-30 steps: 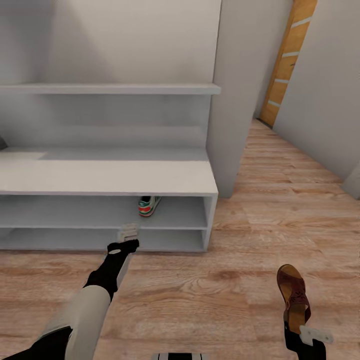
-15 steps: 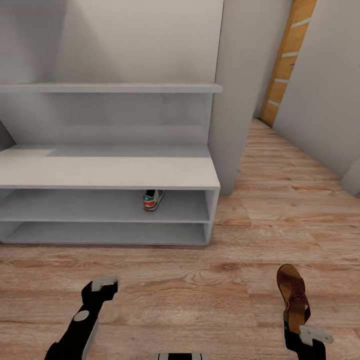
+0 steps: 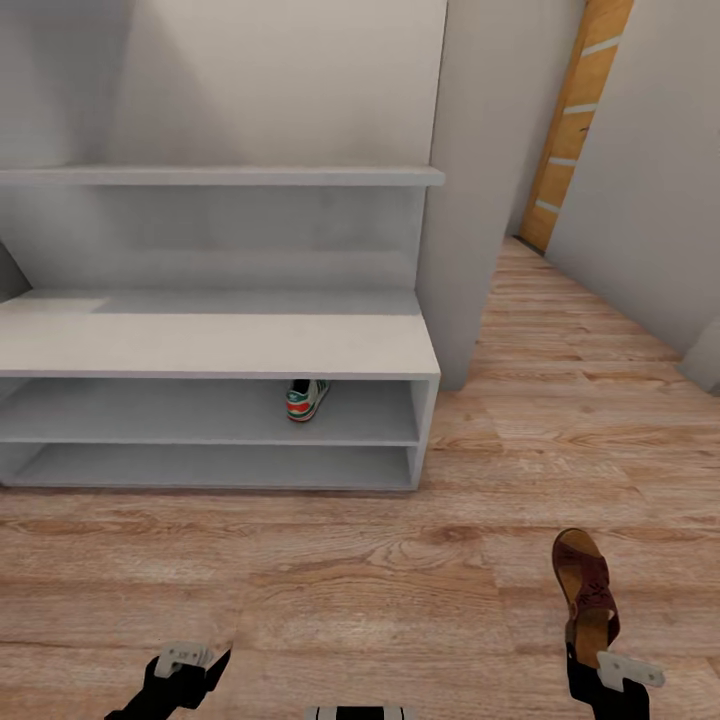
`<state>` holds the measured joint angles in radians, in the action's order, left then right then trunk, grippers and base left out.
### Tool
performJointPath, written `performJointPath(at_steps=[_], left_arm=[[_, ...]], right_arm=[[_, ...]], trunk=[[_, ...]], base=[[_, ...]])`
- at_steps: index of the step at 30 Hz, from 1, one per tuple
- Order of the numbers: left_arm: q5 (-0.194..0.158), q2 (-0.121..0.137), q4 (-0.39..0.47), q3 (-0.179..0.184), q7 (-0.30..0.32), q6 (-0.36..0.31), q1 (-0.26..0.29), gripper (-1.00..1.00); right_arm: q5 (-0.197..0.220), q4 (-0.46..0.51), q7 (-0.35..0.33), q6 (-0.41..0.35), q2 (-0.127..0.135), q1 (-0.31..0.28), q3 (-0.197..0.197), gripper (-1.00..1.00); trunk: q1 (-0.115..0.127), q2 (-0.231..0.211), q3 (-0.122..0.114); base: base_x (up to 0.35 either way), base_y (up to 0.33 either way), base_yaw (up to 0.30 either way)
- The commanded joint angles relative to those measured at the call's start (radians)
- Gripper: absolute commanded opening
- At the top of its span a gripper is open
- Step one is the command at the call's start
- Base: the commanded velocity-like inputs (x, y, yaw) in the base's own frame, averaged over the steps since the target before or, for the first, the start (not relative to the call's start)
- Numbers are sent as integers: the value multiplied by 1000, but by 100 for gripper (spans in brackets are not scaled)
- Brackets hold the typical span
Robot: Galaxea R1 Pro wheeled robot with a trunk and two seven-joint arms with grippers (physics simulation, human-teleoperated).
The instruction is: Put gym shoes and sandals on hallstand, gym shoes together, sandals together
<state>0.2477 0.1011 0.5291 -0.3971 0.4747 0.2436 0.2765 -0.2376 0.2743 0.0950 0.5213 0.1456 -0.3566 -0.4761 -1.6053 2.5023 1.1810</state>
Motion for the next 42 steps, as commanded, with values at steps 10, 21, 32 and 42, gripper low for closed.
performJointPath(at_steps=[10, 21, 32, 42], left_arm=[[11, 0, -19, -17, 3, 15, -6, 100], [10, 0, -23, -17, 2, 16, -8, 100], [10, 0, -23, -17, 2, 16, -8, 100], [10, 1, -23, -18, 2, 17, -8, 100]], right_arm=[[-9, 0, 6, 3, -6, -1, -5, -100], [-9, -6, 8, 3, -6, -1, -6, -100], [-8, -6, 8, 3, -6, -1, -6, -100], [-8, -7, 8, 3, -6, -1, -6, -100]], trunk=[[0, 0, 1], [0, 0, 1], [0, 0, 1], [0, 0, 1]], base=[[-5, 9, 0], [-118, 236, 0], [-138, 278, 0], [-108, 289, 0]])
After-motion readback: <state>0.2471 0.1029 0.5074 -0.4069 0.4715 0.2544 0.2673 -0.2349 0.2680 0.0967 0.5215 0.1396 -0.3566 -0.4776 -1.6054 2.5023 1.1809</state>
